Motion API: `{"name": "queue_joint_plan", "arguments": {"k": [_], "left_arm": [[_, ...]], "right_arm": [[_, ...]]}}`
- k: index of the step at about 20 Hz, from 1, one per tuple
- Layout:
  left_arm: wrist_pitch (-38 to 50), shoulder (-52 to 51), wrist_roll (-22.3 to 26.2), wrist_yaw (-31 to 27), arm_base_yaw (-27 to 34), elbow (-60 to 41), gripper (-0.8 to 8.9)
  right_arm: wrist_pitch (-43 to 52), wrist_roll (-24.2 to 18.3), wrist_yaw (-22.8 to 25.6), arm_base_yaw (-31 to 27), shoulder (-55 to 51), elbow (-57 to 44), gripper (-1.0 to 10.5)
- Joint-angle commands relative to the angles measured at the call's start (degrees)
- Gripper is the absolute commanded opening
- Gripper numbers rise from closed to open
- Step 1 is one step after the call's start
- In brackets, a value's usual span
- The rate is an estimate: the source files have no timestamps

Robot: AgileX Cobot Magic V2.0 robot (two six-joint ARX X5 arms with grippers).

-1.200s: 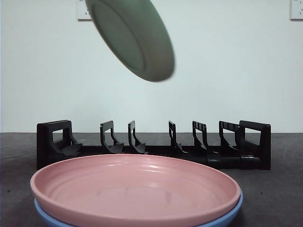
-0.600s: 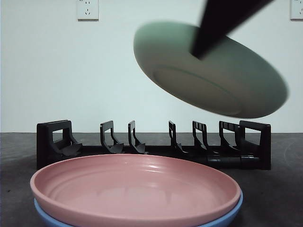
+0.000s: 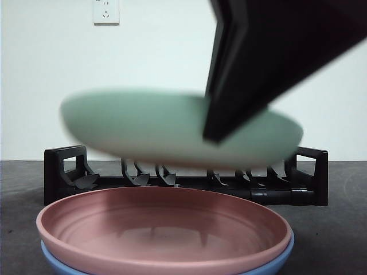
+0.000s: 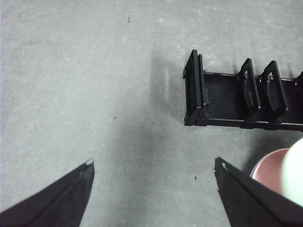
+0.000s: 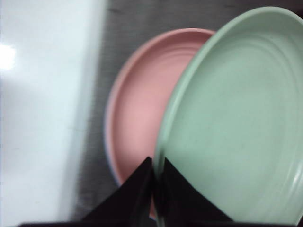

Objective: Place the plate

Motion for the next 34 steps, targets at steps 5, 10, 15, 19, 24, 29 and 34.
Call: {"name": "queue_joint_plan", "arguments": {"k": [5,10,15,19,24,29,34], "left_arm": [[0.24,0.35,-0.24,-0.17,-0.04,1.09,4.07],[0.17,0.35,-0.22,-0.17,-0.04,1.09,4.07],[-0.76,0.35,-0.17,-0.17,-0.04,1.09,4.07],[-0.83,0.35,-0.17,-0.17,-0.04,1.09,4.07],[-0.66,0.35,-0.17,-0.17,-0.04,1.09,4.06],[-0.66,0.35,-0.20,-0.17,-0.04,1.09,4.06],[-0.90,0.35,-0.17,-0.17,-0.04,1.09,4.06]], "right_arm": [[-2.73,-0.39,-5.75,0.79,5.92,0.66,0.2],[-2.69,-0.42,-8.79,0.79,8.46,0.66,0.2],[-2.27,4.46,-9.20,0.79,9.73,0.92,2.5],[-2.99,12.90,-8.96,0.79,7.87,4.68,3.2],[-1.22,16.85,6.21,-5.11,0.59,9.09,3.2],[-0.44,21.51,7.54,-25.18,-4.50,9.09,3.1],[1.49,21.20,5.66,-44.94,-4.87,9.09,3.1]]}}
